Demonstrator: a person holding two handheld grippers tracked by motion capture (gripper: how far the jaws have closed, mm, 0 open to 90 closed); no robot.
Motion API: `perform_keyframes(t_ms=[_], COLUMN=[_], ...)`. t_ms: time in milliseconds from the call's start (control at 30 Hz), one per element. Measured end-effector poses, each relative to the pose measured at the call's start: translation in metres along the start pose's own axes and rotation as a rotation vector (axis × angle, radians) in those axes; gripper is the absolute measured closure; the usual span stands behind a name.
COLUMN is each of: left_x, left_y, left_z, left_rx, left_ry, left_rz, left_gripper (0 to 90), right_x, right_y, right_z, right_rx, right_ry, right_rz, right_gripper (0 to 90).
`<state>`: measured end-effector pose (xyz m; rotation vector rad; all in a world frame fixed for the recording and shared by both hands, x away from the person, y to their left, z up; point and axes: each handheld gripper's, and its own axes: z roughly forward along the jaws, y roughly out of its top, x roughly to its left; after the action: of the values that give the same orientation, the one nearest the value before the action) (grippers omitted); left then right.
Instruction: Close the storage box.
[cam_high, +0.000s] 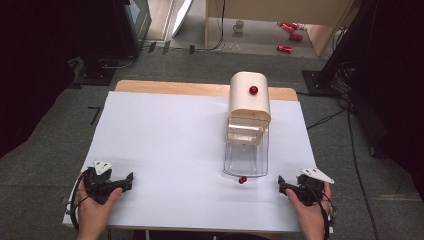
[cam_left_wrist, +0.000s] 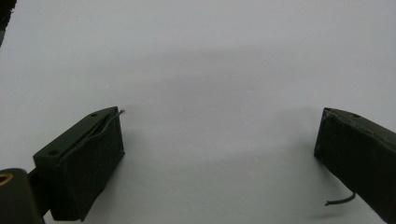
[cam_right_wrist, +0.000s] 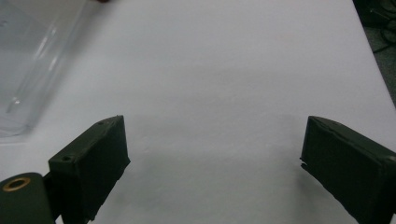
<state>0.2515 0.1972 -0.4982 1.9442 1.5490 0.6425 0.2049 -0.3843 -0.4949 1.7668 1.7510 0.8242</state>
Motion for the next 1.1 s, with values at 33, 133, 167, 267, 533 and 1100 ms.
perform_keyframes(t_ms=[33, 133, 167, 267, 533, 1100], left_x=[0.0, 0.0, 0.0, 0.0, 0.0, 0.0], left_y=[0.0, 0.0, 0.0, 0.0, 0.0, 0.0], left_z=[0.0, 0.0, 0.0, 0.0, 0.0, 0.0], left_rx=[0.0, 0.0, 0.0, 0.0, 0.0, 0.0], left_ry=[0.0, 0.0, -0.001, 0.0, 0.0, 0.0], left_rz=[0.0, 0.0, -0.001, -0.001, 0.0, 0.0], left_gripper=[1.1, 1.1, 1.1, 1.1, 1.1, 1.1], right_x=[0.002, 0.009, 0.012, 0.021, 0.049, 0.091], right_y=[0.001, 0.001, 0.001, 0.001, -0.001, -0.004], right_z=[-0.003, -0.01, -0.012, -0.018, -0.034, -0.051], right_rx=[-0.006, -0.013, -0.014, -0.019, -0.046, -0.099], right_ry=[0.005, 0.02, 0.024, 0.035, 0.058, 0.146], right_rz=[0.002, 0.002, -0.003, -0.014, -0.053, -0.095], right_gripper=[7.2, 7.2, 7.2, 7.2, 13.2, 29.8])
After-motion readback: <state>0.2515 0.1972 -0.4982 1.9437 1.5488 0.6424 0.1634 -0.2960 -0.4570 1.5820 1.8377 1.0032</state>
